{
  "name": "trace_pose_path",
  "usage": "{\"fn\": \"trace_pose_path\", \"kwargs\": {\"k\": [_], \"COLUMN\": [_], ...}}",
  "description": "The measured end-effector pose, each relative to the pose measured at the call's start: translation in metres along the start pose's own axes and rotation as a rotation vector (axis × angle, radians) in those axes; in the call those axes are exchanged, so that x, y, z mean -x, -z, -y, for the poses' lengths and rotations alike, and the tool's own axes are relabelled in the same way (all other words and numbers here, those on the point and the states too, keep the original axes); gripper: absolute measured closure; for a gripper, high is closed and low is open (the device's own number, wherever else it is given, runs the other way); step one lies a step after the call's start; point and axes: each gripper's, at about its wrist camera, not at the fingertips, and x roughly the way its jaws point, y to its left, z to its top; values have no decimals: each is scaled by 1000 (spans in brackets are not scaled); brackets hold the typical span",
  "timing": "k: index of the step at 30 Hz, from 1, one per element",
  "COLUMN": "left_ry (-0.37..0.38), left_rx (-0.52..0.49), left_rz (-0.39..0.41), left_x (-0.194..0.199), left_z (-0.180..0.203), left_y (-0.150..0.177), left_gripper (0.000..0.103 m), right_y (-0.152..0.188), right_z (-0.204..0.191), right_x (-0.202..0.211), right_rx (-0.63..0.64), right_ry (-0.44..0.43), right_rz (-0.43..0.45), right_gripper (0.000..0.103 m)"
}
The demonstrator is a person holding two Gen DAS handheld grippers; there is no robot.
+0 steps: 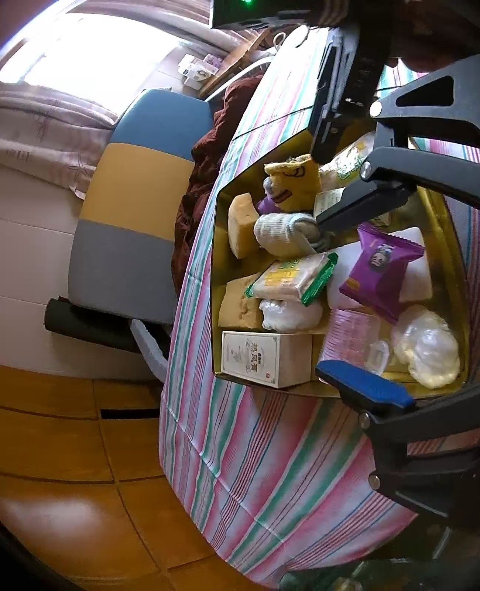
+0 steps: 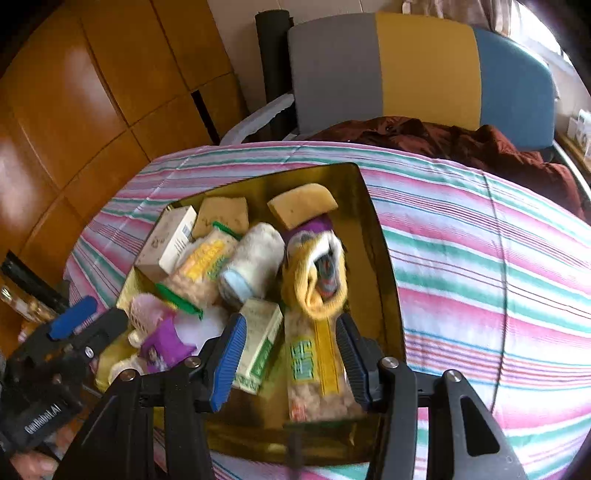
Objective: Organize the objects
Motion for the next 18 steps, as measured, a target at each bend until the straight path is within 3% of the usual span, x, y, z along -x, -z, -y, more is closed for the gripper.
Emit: {"fn": "trace_pose_path", "kwargs": {"k": [10,18], "left_ry": [-60,-109], "left_rx": [-8,-45], "left_rz": [56,102], "left_x": [25,42], "left_z": [8,20], "left_y": [14,24], "left_gripper": [0,0], "right_y": [31,45], "right_z": [-7,-13], "right_x": [33,43], "right_rx": [60,92], "right_ry": [176,244], "right_rz": [111,142], "right_gripper": [52,52]}}
